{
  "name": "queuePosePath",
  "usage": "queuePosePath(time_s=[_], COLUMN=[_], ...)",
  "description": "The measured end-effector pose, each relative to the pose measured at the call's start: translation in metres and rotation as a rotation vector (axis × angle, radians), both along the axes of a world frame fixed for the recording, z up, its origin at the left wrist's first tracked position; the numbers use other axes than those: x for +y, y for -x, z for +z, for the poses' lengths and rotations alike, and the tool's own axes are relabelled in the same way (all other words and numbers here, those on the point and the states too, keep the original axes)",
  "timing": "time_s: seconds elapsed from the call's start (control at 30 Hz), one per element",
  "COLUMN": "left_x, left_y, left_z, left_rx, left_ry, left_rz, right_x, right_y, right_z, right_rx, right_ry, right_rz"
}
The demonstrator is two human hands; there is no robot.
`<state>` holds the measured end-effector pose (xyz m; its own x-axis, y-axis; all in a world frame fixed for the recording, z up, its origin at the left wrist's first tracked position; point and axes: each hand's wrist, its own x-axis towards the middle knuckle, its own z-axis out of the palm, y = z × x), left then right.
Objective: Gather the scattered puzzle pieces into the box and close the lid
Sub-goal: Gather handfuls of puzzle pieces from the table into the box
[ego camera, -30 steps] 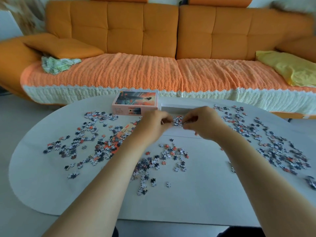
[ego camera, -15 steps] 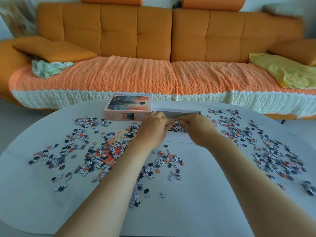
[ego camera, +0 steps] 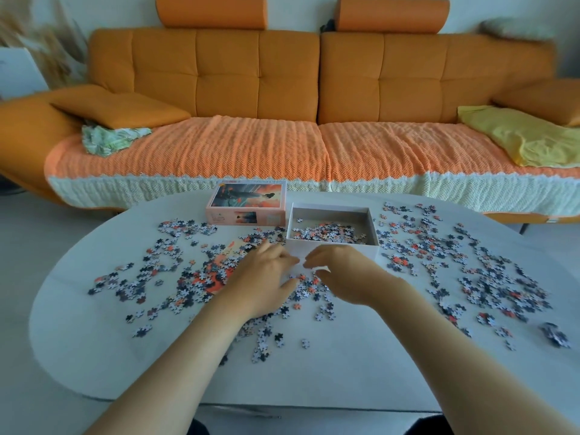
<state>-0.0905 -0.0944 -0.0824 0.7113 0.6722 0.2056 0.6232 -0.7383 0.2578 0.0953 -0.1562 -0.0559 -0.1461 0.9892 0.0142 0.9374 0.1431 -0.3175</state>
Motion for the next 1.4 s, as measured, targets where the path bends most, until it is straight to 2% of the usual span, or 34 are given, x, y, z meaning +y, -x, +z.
queuePosePath(time_s=[0.07,0.13,0.33,0.4,0.5,0.57,0.7,0.83,0.97,1.17,1.4], left_x=[-0.006,-0.013,-0.036,-0.046,-0.058,-0.057,-0.048,-0.042,-0.031,-0.022,-0.023], left_y=[0.008,0.012,0.025,0.027,0.026,0.024,0.018,0.009,0.008,0.019,0.004], left_z=[-0.002,-0.002,0.008,0.009,0.005,0.001,-0.002,-0.003,-0.002,0.002,0.004], left_rx=[0.074,0.071,0.079,0.171,0.291,0.264,0.151,0.115,0.041,0.216,0.105], left_ry=[0.045,0.107,0.217,0.241,0.147,0.121,0.144,0.172,0.272,0.193,0.294], left_rz=[0.005,-0.019,-0.064,-0.059,-0.059,-0.051,-0.047,-0.020,-0.009,0.002,-0.035], right_x=[-0.004,-0.008,-0.032,-0.041,-0.051,-0.054,-0.048,-0.040,-0.038,-0.037,-0.023], right_y=[0.005,0.009,0.006,0.002,-0.002,-0.001,0.008,0.014,0.007,0.009,0.023], right_z=[-0.005,-0.005,0.002,0.005,0.006,0.003,-0.004,-0.004,0.000,0.000,0.003], right_rx=[-0.039,-0.033,0.109,0.071,-0.061,-0.049,0.027,0.058,0.068,0.037,0.029], right_ry=[0.050,0.058,0.080,0.111,0.259,0.291,0.208,0.155,0.192,0.280,0.222], right_rz=[0.000,-0.008,-0.087,-0.110,-0.154,-0.178,-0.214,-0.219,-0.222,-0.218,-0.192])
